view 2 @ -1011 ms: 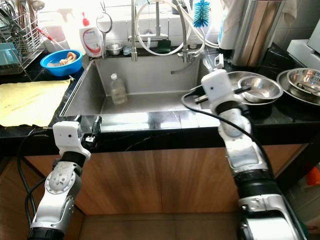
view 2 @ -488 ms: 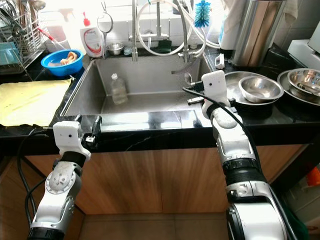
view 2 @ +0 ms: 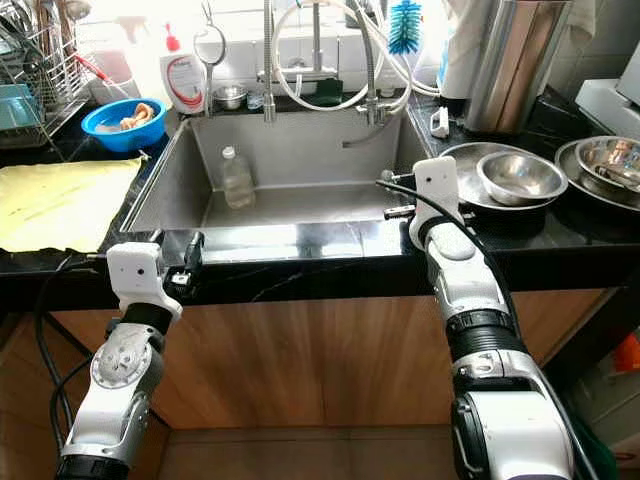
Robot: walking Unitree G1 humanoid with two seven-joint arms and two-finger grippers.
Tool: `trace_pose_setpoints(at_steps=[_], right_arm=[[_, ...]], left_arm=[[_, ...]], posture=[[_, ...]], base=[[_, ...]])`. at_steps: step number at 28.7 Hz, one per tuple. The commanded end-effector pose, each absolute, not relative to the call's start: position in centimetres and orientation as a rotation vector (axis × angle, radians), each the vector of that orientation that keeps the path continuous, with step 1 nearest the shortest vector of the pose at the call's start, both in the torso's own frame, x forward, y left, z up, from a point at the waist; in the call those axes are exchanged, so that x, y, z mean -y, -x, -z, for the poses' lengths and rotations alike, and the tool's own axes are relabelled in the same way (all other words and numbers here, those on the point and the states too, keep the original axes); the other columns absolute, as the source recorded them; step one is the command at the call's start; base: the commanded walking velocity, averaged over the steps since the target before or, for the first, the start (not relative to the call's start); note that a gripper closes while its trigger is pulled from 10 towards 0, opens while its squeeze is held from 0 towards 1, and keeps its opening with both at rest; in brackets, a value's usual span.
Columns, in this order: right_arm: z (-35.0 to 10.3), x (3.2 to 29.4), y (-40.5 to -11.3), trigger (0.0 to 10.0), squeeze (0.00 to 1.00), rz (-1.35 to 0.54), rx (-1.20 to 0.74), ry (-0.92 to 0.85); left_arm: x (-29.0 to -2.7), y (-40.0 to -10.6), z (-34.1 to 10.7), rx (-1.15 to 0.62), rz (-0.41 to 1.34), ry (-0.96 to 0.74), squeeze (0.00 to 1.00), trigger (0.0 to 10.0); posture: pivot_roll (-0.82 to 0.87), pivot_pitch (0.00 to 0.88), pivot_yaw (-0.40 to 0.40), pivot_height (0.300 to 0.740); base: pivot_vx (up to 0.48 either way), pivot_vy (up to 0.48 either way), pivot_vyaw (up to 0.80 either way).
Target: Kitchen organization
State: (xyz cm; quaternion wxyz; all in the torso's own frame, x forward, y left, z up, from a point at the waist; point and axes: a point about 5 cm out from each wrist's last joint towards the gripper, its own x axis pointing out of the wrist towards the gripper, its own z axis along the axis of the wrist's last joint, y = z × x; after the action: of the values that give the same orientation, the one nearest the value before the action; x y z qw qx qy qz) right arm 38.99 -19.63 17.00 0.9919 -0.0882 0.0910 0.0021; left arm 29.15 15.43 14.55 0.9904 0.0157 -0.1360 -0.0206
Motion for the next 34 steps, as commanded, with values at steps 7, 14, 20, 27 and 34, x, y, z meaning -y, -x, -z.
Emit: trace_pose_setpoints(at_steps=[7, 14, 20, 27, 34], right_arm=[[-17.1, 19.0, -39.1, 10.0, 0.00, 0.000, -0.147, 0.192], [-20.4, 18.9, -37.9, 10.0, 0.00, 0.065, 0.155, 0.177], [-22.1, 17.8, -34.4, 10.0, 0.00, 0.006, 0.413, 0.158], [-18.8, 17.8, -30.6, 10.0, 0.00, 0.008, 0.370, 0.141], [-18.2, 17.7, -29.4, 10.0, 0.00, 0.043, 0.338, 0.124]], left_arm=[[-15.4, -29.0, -14.5, 0.269, 0.042, -0.054, 0.00, 10.0], [-15.4, -29.1, -14.7, 0.280, 0.032, -0.050, 0.00, 10.0], [-15.5, -29.3, -15.1, 0.304, 0.030, -0.050, 0.00, 10.0], [-15.5, -29.6, -15.2, 0.314, 0.017, -0.044, 0.00, 10.0], [-15.5, -29.4, -15.1, 0.317, 0.014, -0.003, 0.00, 10.0]], posture=[[-0.11, 0.000, 0.072, 0.740], [-0.12, 0.000, 0.071, 0.740], [-0.12, 0.000, 0.071, 0.740], [-0.14, 0.000, 0.075, 0.740], [-0.14, 0.000, 0.073, 0.740]], base=[[0.000, 0.000, 0.00], [0.000, 0.000, 0.00], [0.000, 0.000, 0.00], [0.000, 0.000, 0.00], [0.000, 0.000, 0.00]])
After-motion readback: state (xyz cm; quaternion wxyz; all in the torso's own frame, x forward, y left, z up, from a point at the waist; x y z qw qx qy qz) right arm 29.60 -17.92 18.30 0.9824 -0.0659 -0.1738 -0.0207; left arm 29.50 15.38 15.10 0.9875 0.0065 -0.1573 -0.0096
